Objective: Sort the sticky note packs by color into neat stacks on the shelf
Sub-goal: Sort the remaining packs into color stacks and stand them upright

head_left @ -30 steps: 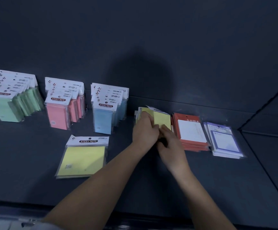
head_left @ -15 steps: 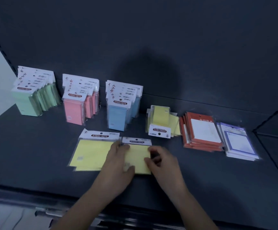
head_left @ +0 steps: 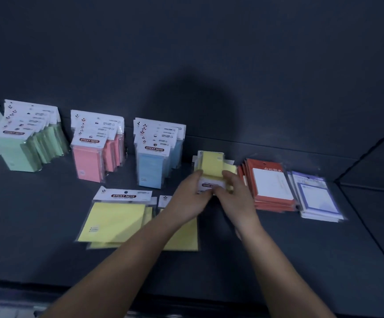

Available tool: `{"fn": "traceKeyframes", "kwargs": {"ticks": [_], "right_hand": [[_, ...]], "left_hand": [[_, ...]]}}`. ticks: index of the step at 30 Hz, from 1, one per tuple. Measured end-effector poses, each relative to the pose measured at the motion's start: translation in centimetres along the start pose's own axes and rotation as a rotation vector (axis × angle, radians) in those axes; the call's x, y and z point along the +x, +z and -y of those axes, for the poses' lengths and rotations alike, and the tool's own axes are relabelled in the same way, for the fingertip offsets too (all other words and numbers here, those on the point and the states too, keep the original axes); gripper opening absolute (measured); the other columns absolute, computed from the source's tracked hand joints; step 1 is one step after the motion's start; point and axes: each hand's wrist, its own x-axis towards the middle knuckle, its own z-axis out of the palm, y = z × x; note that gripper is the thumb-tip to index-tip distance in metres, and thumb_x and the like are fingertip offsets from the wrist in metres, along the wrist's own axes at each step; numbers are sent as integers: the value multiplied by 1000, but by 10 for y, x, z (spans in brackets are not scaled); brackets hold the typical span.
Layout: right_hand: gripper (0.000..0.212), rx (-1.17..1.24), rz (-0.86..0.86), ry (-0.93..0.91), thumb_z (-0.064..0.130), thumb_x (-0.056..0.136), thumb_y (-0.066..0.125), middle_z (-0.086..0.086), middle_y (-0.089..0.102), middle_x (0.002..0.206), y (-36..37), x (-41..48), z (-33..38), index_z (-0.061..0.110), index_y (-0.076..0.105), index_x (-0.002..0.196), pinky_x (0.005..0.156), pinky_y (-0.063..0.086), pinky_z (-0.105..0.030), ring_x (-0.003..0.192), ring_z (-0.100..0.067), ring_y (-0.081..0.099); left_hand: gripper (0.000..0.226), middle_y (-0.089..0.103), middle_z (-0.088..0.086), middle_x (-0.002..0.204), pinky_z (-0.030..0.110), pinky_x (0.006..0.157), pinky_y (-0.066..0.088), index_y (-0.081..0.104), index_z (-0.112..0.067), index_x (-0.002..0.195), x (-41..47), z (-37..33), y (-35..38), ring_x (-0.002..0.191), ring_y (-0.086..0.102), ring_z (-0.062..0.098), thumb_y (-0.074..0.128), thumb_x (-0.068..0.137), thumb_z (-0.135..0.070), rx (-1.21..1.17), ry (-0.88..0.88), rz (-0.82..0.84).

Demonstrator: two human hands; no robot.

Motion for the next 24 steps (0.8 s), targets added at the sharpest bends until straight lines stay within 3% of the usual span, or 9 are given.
{"fn": "traceKeyframes", "kwargs": {"ticks": [2,5,7,9,12,14,17,19,24], "right_hand": [[40,163,-6,70,3,87,56,-6,57,127,-1,1,-3,9,53,127,92,42,-19,115,-15,53],[25,525,24,162,-1,87,59,-8,67,110,-10,-11,-4,7,63,110,80,47,-13,97,-12,61],[21,655,129,158,-3,87,57,-8,70,104,-13,-25,-6,6,65,105,79,49,-12,94,-10,65],[23,630,180,75,-6,86,57,-7,71,100,-13,-40,-10,10,66,100,79,50,-14,93,-8,66],[26,88,-89,-297,13,83,63,8,62,107,-22,-47,-26,26,61,105,88,40,-12,101,-4,56],[39,-211,-76,-459,32,81,61,14,48,114,-34,-45,-31,26,56,120,94,32,-9,109,1,42],[33,-254,215,-292,34,85,64,19,52,91,-37,-46,-39,19,61,115,75,37,-10,87,5,50],[22,-316,161,-180,31,86,64,12,55,77,-33,-52,-46,17,62,104,65,38,-24,72,-3,53],[40,-878,1,-86,48,96,35,-4,64,105,-31,-60,-45,19,40,122,65,31,-32,99,-29,60]], "left_hand": [[38,43,-6,111,10,70,32,49,-4,127,5,7,12,104,45,7,56,90,-10,44,15,-131],[21,50,-1,104,19,83,39,59,-11,106,5,18,18,97,53,14,64,85,-12,-81,108,-412],[15,52,2,91,31,78,45,57,-21,86,3,21,14,82,54,17,68,82,-11,-291,87,-514],[24,53,1,80,34,73,43,53,-24,77,-3,20,9,74,51,16,68,81,-5,-450,20,-522],[29,58,-2,77,26,70,45,53,-19,75,-18,17,-1,72,55,10,66,77,7,-408,53,-331],[29,63,-4,79,19,69,46,57,-17,76,-26,15,-6,74,58,7,65,75,10,-332,109,-83],[25,64,-4,88,7,68,41,60,-17,86,-26,20,5,78,57,1,68,74,4,-73,151,34],[26,57,-3,99,8,74,35,59,-14,96,-25,28,17,89,52,6,70,74,-3,209,246,-49],[27,55,-3,105,28,82,36,59,-16,102,-44,43,36,98,51,17,66,76,-19,557,359,-71]]}}
